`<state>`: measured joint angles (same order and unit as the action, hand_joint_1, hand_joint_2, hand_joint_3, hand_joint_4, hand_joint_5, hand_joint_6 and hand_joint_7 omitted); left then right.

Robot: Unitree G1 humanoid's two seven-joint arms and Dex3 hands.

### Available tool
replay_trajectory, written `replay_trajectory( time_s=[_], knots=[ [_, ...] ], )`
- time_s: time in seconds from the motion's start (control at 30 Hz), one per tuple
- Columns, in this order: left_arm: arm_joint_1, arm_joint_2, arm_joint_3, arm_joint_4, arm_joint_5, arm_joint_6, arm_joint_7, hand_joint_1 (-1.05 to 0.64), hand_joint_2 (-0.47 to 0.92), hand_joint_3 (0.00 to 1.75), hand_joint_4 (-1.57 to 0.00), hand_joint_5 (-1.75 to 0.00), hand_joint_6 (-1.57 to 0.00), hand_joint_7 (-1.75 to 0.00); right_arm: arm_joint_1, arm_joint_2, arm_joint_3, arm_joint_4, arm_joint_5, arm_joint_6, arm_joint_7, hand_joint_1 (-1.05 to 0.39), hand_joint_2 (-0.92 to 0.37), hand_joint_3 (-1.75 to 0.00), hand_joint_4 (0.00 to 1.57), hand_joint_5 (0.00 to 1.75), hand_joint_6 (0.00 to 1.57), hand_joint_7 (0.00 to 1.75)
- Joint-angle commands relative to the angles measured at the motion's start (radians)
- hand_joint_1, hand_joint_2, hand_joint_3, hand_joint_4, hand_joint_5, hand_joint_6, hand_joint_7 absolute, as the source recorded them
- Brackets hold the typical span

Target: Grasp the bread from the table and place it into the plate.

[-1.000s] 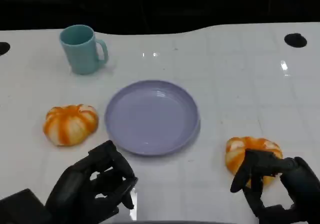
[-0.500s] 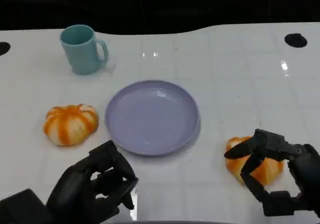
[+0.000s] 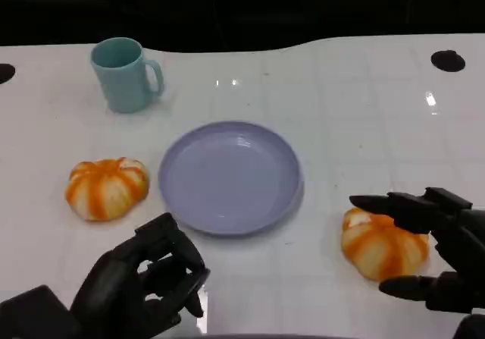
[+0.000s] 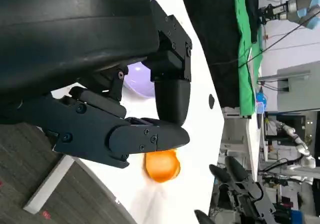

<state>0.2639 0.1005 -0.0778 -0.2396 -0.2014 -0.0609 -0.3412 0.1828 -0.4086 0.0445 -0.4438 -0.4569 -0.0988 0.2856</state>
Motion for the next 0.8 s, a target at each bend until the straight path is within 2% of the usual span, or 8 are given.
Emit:
replay_trajectory(
  time_s=[0.03, 0.2, 0.37, 0.6, 0.8],
  knots=[
    [-0.005, 0.018, -0.001, 0.007, 0.038, -0.031, 0.005, -0.52, 0.92, 0.44, -0.68, -1.75, -0.46, -1.71, -0.008, -0.046, -0.005, -0.070, -0.053, 0.056, 0.053, -0.45, -0.82, 0.00, 0.00, 0.52, 0.24, 0.10],
    [-0.010, 0.013, -0.007, 0.011, 0.069, -0.041, 0.013, -0.54, 0.92, 0.42, -0.69, -1.75, -0.47, -1.72, -0.027, -0.051, 0.014, -0.087, -0.106, 0.100, 0.080, -0.41, -0.80, 0.00, 0.00, 0.51, 0.25, 0.09],
    [-0.011, 0.007, -0.008, 0.016, 0.067, -0.045, 0.011, -0.53, 0.92, 0.42, -0.69, -1.75, -0.47, -1.72, -0.062, -0.051, 0.053, -0.048, -0.159, 0.119, 0.090, -0.37, -0.79, 0.00, 0.00, 0.51, 0.27, 0.08],
    [-0.011, 0.007, -0.011, 0.014, 0.077, -0.045, 0.011, -0.55, 0.92, 0.42, -0.69, -1.75, -0.47, -1.72, -0.132, -0.045, 0.113, 0.083, -0.241, 0.103, 0.046, -0.34, -0.77, 0.00, 0.06, 0.53, 0.33, 0.07],
    [-0.010, 0.001, -0.013, 0.017, 0.083, -0.055, 0.013, -0.54, 0.92, 0.42, -0.69, -1.75, -0.47, -1.72, -0.203, -0.043, 0.159, 0.195, -0.304, 0.112, 0.024, -0.37, -0.78, -0.01, 0.07, 0.52, 0.34, 0.05]
  ],
)
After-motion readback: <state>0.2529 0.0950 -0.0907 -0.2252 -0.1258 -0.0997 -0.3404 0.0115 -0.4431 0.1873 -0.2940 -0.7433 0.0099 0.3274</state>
